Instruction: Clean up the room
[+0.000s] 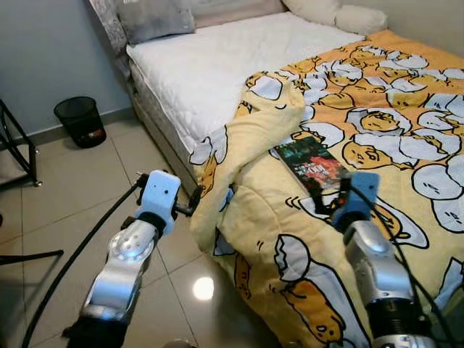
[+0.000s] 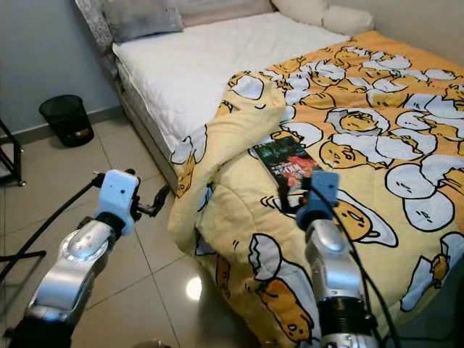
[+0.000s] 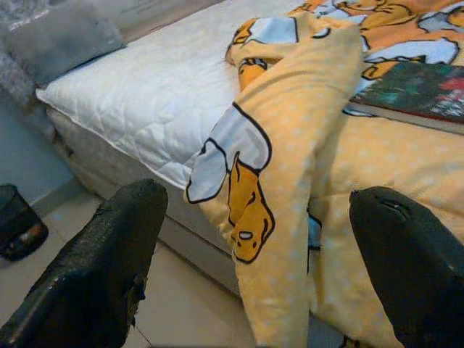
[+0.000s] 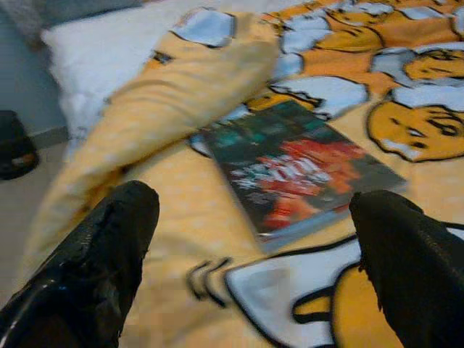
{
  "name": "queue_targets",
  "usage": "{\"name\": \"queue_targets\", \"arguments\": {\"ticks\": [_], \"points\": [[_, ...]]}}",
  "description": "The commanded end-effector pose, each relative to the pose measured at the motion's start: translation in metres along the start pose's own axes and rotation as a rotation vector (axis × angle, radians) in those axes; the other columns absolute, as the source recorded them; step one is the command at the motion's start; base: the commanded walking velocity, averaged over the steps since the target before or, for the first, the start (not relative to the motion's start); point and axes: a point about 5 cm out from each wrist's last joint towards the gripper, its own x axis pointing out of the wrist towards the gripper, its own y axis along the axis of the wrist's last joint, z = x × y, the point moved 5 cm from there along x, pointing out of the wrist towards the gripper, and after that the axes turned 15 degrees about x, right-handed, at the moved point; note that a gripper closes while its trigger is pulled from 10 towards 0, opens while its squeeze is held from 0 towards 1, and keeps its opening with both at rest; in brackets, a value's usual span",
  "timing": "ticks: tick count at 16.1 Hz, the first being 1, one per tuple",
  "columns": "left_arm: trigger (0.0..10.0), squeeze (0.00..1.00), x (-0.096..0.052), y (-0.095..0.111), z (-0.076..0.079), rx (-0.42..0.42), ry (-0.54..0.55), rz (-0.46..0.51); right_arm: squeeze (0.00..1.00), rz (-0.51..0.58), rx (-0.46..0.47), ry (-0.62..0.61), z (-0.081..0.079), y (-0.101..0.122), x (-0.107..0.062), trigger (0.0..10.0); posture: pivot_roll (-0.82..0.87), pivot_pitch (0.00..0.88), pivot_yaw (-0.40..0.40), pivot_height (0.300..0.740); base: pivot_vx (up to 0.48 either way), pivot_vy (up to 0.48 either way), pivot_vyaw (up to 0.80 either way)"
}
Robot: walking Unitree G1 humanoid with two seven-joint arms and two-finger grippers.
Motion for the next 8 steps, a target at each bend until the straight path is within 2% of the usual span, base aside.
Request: {"name": "queue_targets", "arguments": {"ticks": [1,2,3,4,6,7,8], "points": [[10.0,0.97,-0.006,0.002,-0.001,0.01,-0.005,0.009,1.0,0.011,0.014,0.01,-0.004,0.006,-0.003,10.0,0.01,0.0,0.036,0.74,0.0,0.0,0.0],[10.0,0.91,-0.008,-0.002,0.0,-0.005,0.006,-0.007,1.0,0.005,-0.002,0.009,-0.003,0.004,-0.005,10.0,0.01,0.0,0.036,0.74,0.0,0.0,0.0],[10.0,0.82,-0.009,-0.008,0.001,-0.013,0.018,-0.034,0.78,-0.011,-0.013,0.012,-0.003,-0.001,-0.008,10.0,0.01,0.0,0.04,0.74,0.0,0.0,0.0],[10.0,0.75,-0.01,-0.009,0.001,-0.02,0.021,-0.042,0.0,-0.017,-0.013,0.012,-0.003,-0.003,-0.009,10.0,0.01,0.0,0.041,0.74,0.0,0.0,0.0],[10.0,0.62,-0.012,-0.011,-0.005,-0.069,0.071,-0.053,0.0,-0.037,-0.009,-0.001,0.0,-0.011,-0.02,10.0,0.0,0.0,0.051,0.74,0.0,0.0,0.0],[10.0,0.62,-0.012,-0.011,-0.007,-0.077,0.081,-0.053,0.0,-0.039,-0.01,-0.005,0.001,-0.011,-0.022,10.0,0.0,0.0,0.051,0.74,0.0,0.0,0.0],[10.0,0.53,-0.013,-0.011,-0.01,-0.091,0.091,-0.055,0.0,-0.052,-0.012,-0.025,0.004,-0.013,-0.024,10.0,0.0,0.0,0.051,0.74,0.0,0.0,0.0]]}}
